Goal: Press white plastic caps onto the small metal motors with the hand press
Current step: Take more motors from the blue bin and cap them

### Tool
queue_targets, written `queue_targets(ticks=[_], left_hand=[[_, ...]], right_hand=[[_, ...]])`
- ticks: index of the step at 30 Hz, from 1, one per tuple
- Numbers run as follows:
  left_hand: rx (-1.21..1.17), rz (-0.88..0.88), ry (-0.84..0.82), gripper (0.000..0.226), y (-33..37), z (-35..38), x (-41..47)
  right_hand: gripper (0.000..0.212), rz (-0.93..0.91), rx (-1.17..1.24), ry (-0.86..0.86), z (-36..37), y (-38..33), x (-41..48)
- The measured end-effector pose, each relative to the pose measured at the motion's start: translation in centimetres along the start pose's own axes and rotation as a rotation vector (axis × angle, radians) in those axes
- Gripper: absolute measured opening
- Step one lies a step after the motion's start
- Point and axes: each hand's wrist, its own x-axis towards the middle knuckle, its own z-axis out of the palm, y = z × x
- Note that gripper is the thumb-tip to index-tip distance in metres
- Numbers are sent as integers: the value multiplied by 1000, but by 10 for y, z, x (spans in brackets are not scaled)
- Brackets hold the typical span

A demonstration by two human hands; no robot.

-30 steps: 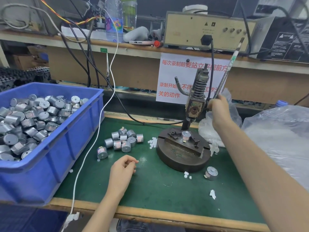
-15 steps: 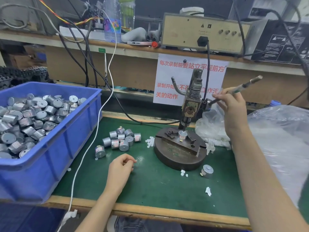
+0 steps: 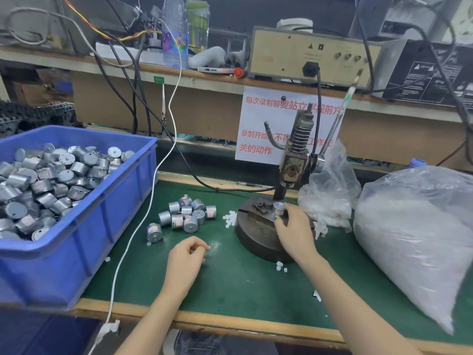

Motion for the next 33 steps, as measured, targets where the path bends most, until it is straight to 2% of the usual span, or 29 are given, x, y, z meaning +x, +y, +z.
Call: queue_targets(ticks=[5, 10, 15, 19, 21, 24, 26, 33], left_hand=[[-6, 0, 7, 30, 0, 0, 0], [-2, 0, 6, 30, -1, 0, 0], [5, 9, 2, 28, -1, -1, -1], [11, 3, 1, 29, -1, -1, -1], [0, -5, -2, 29, -1, -1, -2], [2, -3, -8, 28, 0, -2, -3], [5, 1, -11, 28, 1, -2, -3], [4, 6, -14, 29, 3, -2, -5]], right_hand=[[45, -56, -164, -50, 7, -4, 15], [31, -150, -286, 38, 3, -1, 12], [28, -196, -249, 30, -4, 5, 4], [26, -197, -110, -12, -15, 13, -3], [24, -197, -12, 59, -20, 18, -10], [23, -93, 128, 276, -33, 28, -16], [24, -1, 117, 332, -41, 41, -18], [28, 239, -13, 156, -47, 85, -28]])
